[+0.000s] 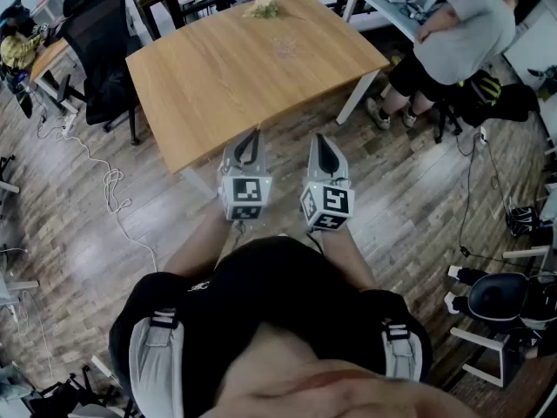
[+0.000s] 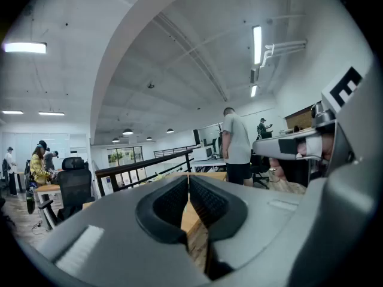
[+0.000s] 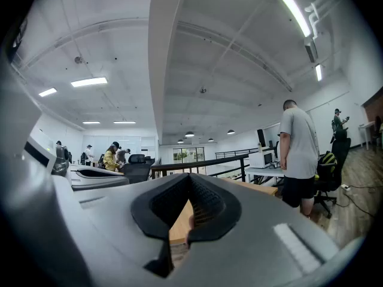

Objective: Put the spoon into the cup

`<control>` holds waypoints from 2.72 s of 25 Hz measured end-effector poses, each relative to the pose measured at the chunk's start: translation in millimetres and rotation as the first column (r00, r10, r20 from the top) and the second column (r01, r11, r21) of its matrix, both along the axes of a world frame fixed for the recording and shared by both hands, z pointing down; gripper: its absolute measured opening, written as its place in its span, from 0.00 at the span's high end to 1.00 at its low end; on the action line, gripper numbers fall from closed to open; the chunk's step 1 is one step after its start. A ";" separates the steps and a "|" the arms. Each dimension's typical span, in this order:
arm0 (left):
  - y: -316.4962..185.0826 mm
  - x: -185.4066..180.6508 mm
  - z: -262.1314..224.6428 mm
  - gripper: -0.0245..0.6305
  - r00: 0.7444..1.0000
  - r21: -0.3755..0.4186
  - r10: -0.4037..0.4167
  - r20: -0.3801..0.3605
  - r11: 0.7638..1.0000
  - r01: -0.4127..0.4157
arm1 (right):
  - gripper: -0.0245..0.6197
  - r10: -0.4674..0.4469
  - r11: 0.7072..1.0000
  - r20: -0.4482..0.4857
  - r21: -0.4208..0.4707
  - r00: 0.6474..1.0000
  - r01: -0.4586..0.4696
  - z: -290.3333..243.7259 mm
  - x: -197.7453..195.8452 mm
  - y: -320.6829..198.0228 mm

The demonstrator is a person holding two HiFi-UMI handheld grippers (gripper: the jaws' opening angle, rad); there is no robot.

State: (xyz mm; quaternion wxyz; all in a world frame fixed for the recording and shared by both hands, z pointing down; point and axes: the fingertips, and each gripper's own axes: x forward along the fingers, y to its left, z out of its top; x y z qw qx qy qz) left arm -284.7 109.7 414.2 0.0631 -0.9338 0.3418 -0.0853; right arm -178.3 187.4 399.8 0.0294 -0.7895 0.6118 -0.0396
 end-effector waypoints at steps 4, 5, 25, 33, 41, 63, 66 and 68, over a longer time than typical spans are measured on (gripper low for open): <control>6.7 8.3 2.5 0.93 1.000 0.008 0.004 0.011 1.000 -0.004 | 0.96 -0.015 1.000 -0.004 -0.003 1.000 0.015 2.1 4.6 0.5; 8.1 10.1 3.6 0.93 1.000 0.009 0.003 0.013 1.000 -0.003 | 0.96 -0.017 1.000 -0.004 -0.004 1.000 0.017 2.7 6.6 1.3; -15.9 50.3 3.4 0.93 0.995 -0.023 -0.097 -0.028 0.995 0.096 | 0.96 -0.037 0.999 0.033 0.018 0.999 0.037 9.3 63.1 -8.1; -4.7 88.0 8.0 0.93 0.996 0.018 -0.089 -0.010 0.996 0.090 | 0.96 -0.039 0.999 0.037 0.013 0.999 0.039 18.7 100.1 -5.1; -17.5 119.7 9.3 0.93 0.997 0.020 -0.070 -0.016 0.997 0.070 | 0.96 -0.022 1.000 0.045 0.012 0.999 0.022 25.4 128.6 -12.6; -158.1 255.9 20.7 0.93 1.000 0.009 -0.013 -0.011 1.000 0.013 | 0.96 0.015 1.000 0.036 -0.001 0.999 -0.015 34.5 259.5 -140.7; -186.6 276.6 17.4 0.93 1.000 0.010 -0.009 -0.004 1.000 0.009 | 0.96 0.009 1.000 0.028 0.005 1.000 -0.009 28.5 277.6 -168.9; -205.3 289.3 13.6 0.93 1.000 0.014 -0.006 -0.003 1.000 0.006 | 0.96 0.005 1.000 0.029 0.002 1.000 -0.005 26.4 288.9 -187.8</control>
